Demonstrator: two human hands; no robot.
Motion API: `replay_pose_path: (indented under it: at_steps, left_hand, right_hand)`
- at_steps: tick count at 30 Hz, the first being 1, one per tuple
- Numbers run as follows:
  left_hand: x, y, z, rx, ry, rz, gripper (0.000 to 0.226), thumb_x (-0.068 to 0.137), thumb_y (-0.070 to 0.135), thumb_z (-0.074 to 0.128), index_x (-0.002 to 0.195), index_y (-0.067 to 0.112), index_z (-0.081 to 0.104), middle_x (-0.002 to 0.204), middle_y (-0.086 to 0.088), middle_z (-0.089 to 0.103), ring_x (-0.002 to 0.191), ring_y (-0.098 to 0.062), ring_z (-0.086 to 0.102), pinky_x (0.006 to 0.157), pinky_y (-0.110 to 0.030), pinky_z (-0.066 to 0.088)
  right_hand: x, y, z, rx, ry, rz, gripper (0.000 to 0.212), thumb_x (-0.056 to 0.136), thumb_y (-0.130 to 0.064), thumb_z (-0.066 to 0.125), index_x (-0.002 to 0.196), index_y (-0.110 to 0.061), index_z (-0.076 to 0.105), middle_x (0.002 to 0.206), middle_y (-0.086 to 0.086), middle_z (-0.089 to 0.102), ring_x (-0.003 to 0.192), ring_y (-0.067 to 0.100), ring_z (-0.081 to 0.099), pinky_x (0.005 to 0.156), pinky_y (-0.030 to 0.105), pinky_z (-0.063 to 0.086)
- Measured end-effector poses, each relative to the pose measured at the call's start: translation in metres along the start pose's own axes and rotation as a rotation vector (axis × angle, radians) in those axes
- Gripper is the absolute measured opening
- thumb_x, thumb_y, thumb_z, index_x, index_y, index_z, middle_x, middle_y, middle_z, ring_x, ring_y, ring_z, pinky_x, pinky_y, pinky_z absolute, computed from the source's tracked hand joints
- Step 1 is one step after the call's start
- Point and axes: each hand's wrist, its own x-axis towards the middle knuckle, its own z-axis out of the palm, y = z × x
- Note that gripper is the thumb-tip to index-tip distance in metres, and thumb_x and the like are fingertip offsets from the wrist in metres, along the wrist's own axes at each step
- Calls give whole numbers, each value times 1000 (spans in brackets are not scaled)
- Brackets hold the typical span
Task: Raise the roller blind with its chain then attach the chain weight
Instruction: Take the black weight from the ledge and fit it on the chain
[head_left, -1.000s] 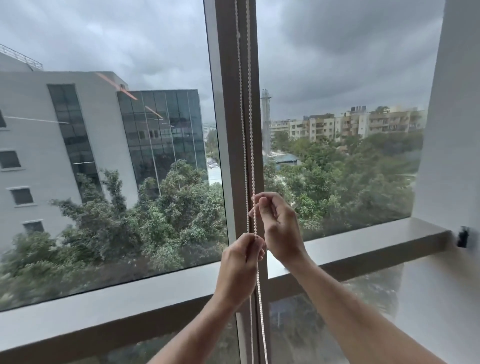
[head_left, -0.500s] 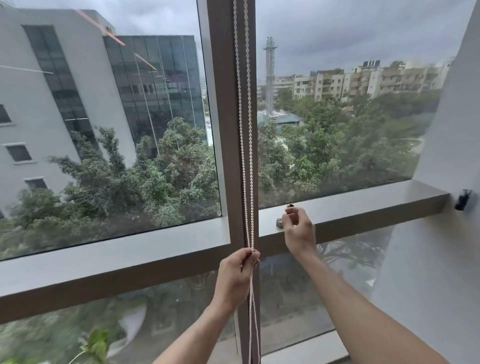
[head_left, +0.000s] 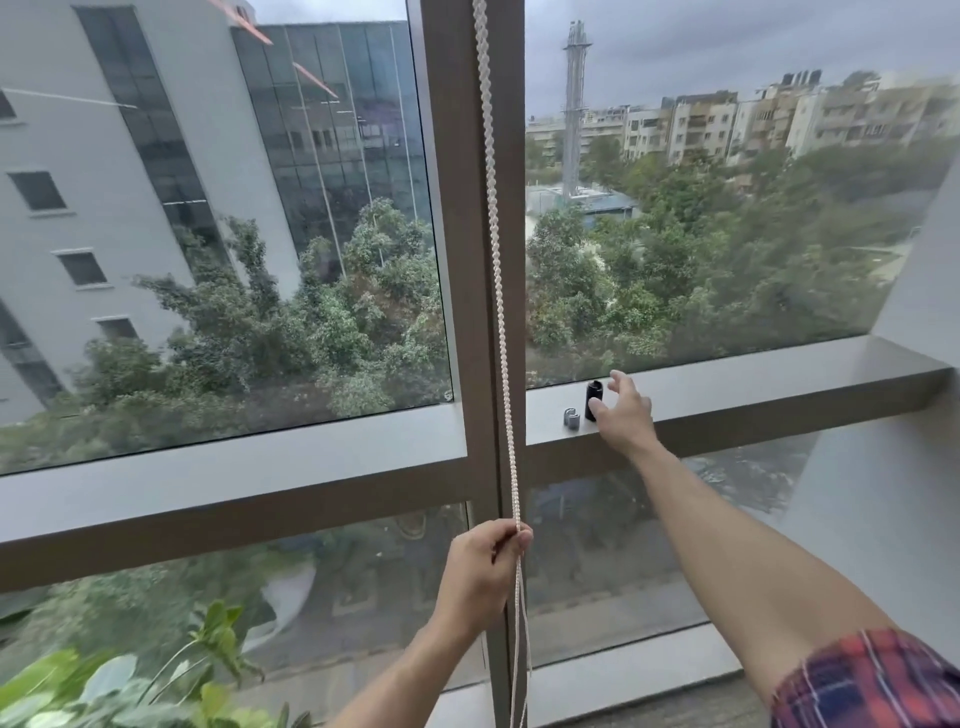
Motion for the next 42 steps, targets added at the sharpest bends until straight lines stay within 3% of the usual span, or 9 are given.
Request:
replay_pose_path:
  at_steps: [3,6,11,17,22,25,30,36,42]
  left_hand:
    - [-6,-3,3,22,-5,7,11,91,21,67,82,21,74,68,19,67,61,2,56,60,-19,43]
    - [-10,-5,5,24,-3,3,9,90,21,68,84,22,73,71,23,68,66,-1,60,62,-23,48]
    - [-19,-5,8,-5,-18,-25,6,88,19,70,87,21,76,79,13,72,77,-8,66,73,-28,53]
    - [-27,-9,11,-10,-17,-22,7,89,17,70,92,18,77,83,12,73,79,-1,65,74,-19,50]
    - [-29,-11,12,-14,-14,-11,9,89,17,71,96,17,76,86,8,74,83,1,67,79,-23,53]
    - [-33,-9,13,-80,-34,-46,19,88,17,72,94,34,66,78,4,71,69,-4,64,72,-35,57]
    - [-39,-12,12,-117,42,-12,39,86,15,74,85,43,46,80,4,72,63,-15,69,63,-36,60]
    - [-41,-8,8,-97,45,153,39,84,8,74,107,38,65,90,4,68,72,-12,68,70,-32,60]
    - [-41,-8,-1,-141,70,172,44,83,5,74,119,27,63,99,4,67,67,-12,68,65,-23,55]
  right_hand:
    - [5,1,4,-13,-52,3,56,95,-16,60,146,-6,40,145,17,52,136,36,42,112,42,33]
    - [8,1,11,3,-31,22,50,94,-14,61,141,-5,46,140,19,57,131,35,50,109,41,37]
    - [16,-1,16,49,77,97,34,93,-15,63,125,-6,57,126,18,65,118,35,59,99,39,43]
    - [3,3,17,174,153,54,25,96,-12,61,119,-6,55,116,19,67,107,35,62,86,37,44]
    - [-43,1,23,290,140,-155,17,96,-12,64,106,-16,52,100,2,65,97,22,64,81,24,45]
    - [-80,6,28,363,84,-226,21,93,-10,68,107,-18,56,95,-1,69,88,15,68,72,7,46]
    - [-132,22,39,349,-34,-298,27,89,-9,73,105,-25,58,94,-15,69,91,-3,67,78,19,54]
    - [-173,30,47,329,-119,-350,36,86,-10,74,99,-40,60,96,-18,71,94,3,69,83,18,54]
    - [-198,35,55,353,-227,-321,37,84,-19,72,101,-49,60,101,-20,71,97,8,71,85,24,56]
